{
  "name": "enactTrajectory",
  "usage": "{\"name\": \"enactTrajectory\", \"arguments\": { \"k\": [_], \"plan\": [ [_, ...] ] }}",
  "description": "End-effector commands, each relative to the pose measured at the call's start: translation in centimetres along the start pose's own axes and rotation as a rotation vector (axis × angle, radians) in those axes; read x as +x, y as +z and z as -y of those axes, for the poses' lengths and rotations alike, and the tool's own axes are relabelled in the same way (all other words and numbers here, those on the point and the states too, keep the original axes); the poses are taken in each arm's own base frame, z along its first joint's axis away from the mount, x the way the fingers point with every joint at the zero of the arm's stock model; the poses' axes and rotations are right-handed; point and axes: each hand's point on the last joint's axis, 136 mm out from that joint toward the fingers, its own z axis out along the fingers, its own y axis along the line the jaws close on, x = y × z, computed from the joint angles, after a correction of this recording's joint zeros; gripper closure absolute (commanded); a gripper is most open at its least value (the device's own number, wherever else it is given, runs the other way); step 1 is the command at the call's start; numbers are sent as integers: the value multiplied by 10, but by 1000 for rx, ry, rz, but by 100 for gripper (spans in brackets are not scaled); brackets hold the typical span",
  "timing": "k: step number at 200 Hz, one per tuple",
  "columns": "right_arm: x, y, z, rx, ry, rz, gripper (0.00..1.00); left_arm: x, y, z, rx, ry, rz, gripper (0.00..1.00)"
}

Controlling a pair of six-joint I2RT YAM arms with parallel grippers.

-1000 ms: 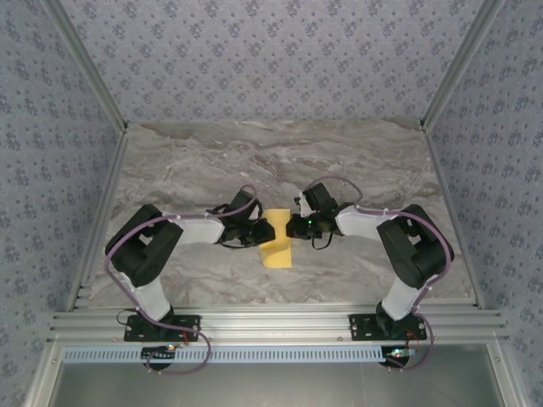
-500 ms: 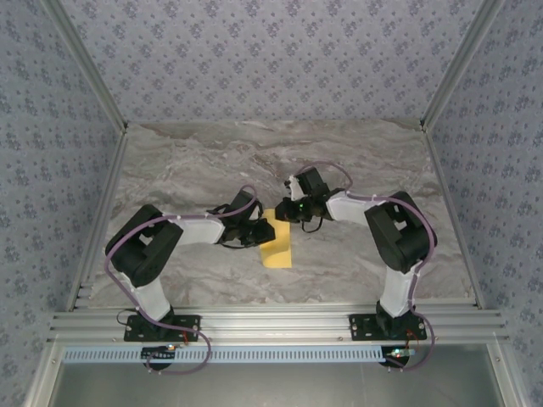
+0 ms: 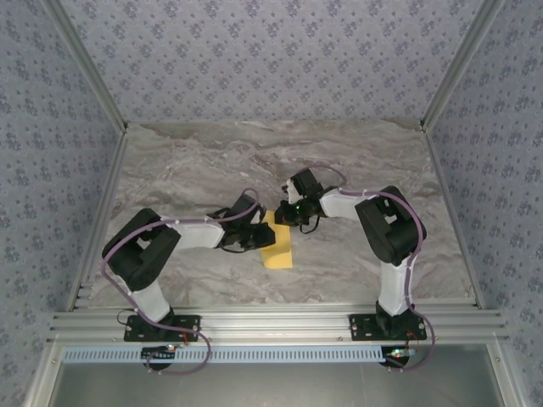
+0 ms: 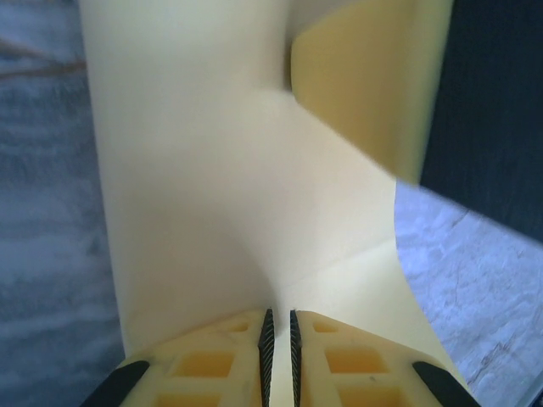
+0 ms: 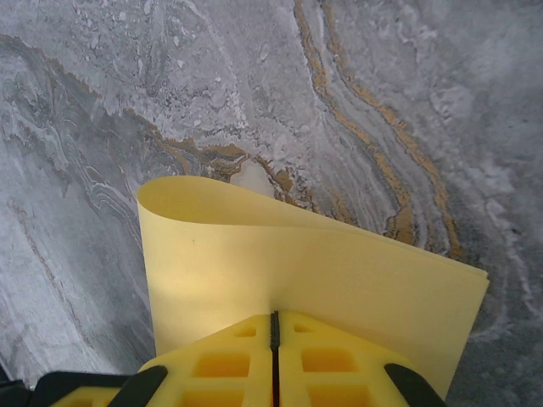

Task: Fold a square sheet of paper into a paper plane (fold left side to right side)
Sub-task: Hold the square sheet of paper at the center of the table, then first fold the square sheet of paper in half at the center of the table.

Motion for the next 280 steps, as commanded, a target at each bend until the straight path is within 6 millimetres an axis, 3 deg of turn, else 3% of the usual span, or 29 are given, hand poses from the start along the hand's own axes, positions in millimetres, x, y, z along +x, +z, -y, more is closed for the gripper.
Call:
{"name": "enactTrajectory", "arguments": {
  "k": [1, 77, 113, 143, 170, 193, 232, 280],
  "plan": [
    [22, 11, 41, 138, 75, -74, 91, 52, -2, -24, -84, 19, -147, 84],
    [22, 11, 47, 146, 91, -75, 91, 110, -12, -31, -85, 48, -218, 84],
    [22, 12, 45, 137, 90, -75, 91, 123, -19, -32, -58, 18, -207, 85],
    [22, 12, 43, 127, 85, -77, 91, 107, -40, -9, 3, 51, -149, 84],
    [22, 11, 41, 123, 78, -78, 91, 69, -66, 16, 104, 43, -62, 81],
    [23, 11, 41, 128, 73, -84, 91, 37, -74, 15, 123, 36, -22, 80],
    [24, 10, 41, 130, 65, -90, 91, 8, -54, 22, 141, 64, -35, 81],
    [23, 9, 39, 126, 60, -89, 91, -1, -22, 29, 159, 75, -76, 82]
  ]
}}
